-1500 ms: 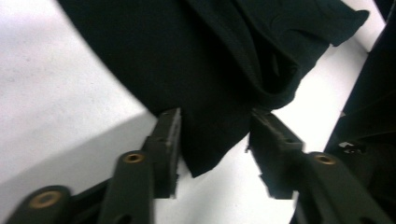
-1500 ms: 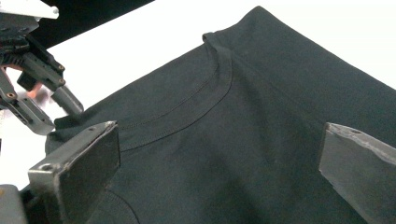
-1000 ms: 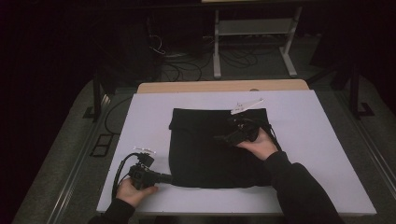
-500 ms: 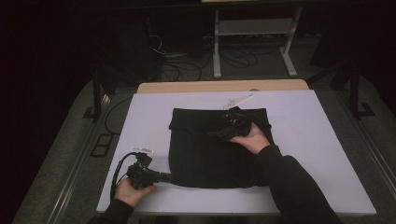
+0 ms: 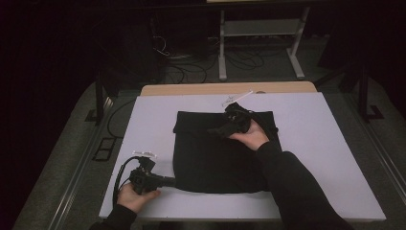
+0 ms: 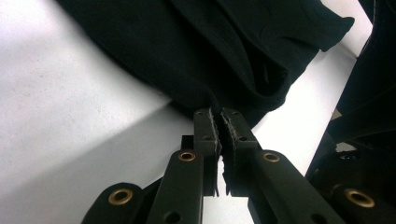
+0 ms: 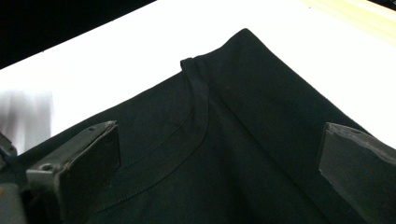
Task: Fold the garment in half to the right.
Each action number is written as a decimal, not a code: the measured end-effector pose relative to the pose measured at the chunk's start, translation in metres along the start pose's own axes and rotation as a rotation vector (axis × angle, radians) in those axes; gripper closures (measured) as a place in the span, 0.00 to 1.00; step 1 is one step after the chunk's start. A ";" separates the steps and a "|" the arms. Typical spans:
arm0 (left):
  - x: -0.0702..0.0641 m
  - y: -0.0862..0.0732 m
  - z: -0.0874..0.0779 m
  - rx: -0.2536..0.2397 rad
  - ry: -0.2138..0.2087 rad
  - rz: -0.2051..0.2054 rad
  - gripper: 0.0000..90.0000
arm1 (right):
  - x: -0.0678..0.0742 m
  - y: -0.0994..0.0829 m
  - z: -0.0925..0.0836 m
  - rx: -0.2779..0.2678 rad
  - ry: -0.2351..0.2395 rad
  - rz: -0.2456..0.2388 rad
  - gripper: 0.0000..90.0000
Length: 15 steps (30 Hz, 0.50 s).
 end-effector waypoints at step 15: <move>0.000 0.000 -0.002 -0.015 -0.003 0.010 0.93 | -0.009 0.017 0.015 0.010 -0.019 0.006 0.00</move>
Point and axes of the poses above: each handheld gripper's, and its own axes: z roughly forward along the jaws, y roughly out of its top, x roughly to its left, the point moved 1 cm from there along z, roughly forward along the jaws, and after that the axes turned 4 degrees about -z, right-handed, at the moved point
